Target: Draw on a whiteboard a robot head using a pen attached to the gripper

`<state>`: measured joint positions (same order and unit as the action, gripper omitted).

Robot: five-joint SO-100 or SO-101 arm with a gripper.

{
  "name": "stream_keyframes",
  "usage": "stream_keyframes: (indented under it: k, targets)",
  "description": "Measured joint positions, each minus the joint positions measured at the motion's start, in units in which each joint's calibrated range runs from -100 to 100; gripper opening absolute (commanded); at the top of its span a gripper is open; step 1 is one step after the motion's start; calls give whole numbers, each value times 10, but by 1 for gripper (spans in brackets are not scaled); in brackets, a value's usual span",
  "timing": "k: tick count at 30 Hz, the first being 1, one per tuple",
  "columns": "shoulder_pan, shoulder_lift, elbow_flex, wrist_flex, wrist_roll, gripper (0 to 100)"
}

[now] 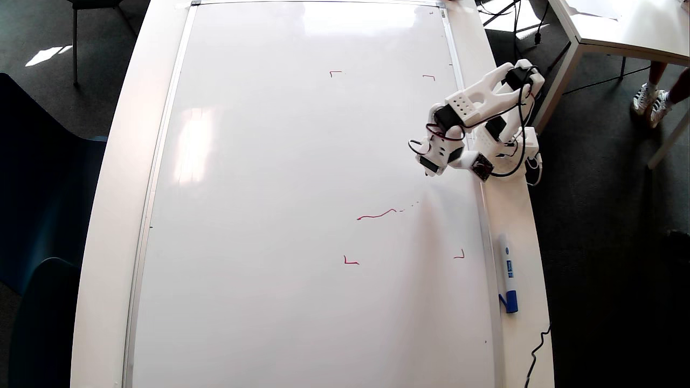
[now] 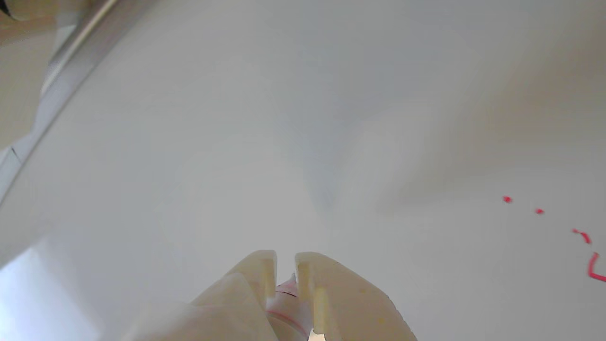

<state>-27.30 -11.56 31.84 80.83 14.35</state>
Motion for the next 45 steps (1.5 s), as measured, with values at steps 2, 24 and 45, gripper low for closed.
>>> stream_keyframes:
  k: [2,24,45]
  targets:
    - [-16,0,-10,0,-2,1]
    - [-83,43,46,-105,-32,1]
    - [125,46,50,-40,75,1]
